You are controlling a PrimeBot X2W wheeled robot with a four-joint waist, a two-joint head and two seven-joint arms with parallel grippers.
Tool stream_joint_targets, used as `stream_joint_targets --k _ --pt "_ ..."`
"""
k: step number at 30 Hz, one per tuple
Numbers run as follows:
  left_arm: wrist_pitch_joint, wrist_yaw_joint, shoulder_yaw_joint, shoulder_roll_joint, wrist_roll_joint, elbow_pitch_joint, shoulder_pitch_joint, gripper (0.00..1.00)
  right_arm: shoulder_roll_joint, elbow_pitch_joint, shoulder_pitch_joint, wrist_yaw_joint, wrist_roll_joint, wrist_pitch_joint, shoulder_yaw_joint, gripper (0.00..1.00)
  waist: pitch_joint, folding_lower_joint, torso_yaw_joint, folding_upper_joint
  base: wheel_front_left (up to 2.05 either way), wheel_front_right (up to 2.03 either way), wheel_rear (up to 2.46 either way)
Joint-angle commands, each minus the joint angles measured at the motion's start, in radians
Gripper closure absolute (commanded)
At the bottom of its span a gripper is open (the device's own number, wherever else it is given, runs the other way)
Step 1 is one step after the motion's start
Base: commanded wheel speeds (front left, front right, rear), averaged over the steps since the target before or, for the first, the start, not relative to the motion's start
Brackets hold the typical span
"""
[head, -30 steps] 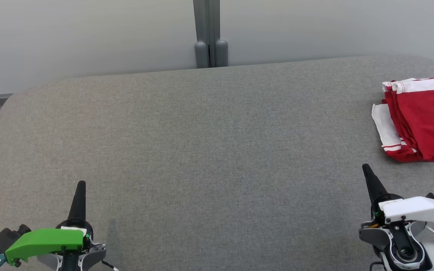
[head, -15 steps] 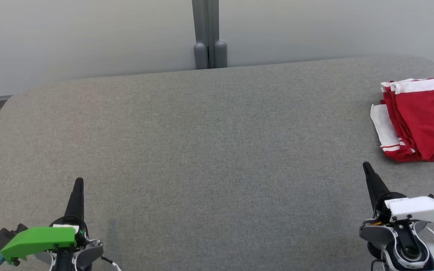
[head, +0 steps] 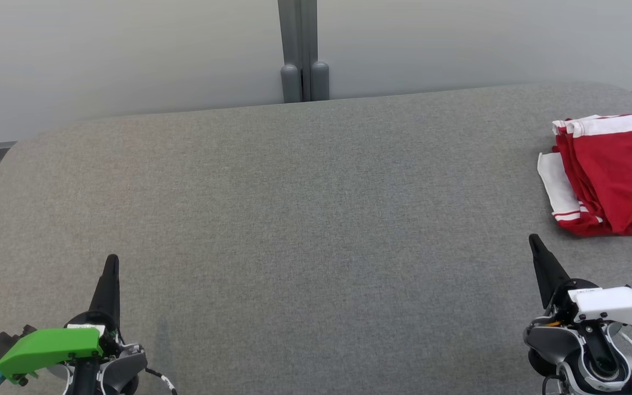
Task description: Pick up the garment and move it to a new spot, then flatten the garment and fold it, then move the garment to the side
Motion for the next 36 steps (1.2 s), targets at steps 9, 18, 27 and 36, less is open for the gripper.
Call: stream_joint_targets --k 9,18,27,36 --pt "0.016 -0.003 0.012 0.0 -0.055 -0.004 -0.019 1.0 0.002 -0.012 0.01 0.0 0.059 0.015 -0.008 1.0 -0.003 0.0 -0.002 0.0 0.0 0.0 0.0" --pt "0.02 -0.003 0.015 -0.003 -0.05 -0.003 -0.019 1.0 0.002 -0.012 0.01 0.0 0.059 0.015 -0.008 1.0 -0.003 0.0 -0.002 0.0 0.0 0.0 0.0" --pt "0.023 -0.003 0.018 -0.004 -0.046 -0.003 -0.02 1.0 0.002 -0.012 0.01 0.0 0.059 0.015 -0.008 1.0 -0.003 0.0 -0.002 0.0 0.0 0.0 0.0" --pt "0.024 -0.003 0.02 -0.005 -0.044 -0.003 -0.02 1.0 0.002 -0.012 0.01 0.0 0.059 0.015 -0.008 1.0 -0.003 0.0 -0.002 0.0 0.0 0.0 0.0"
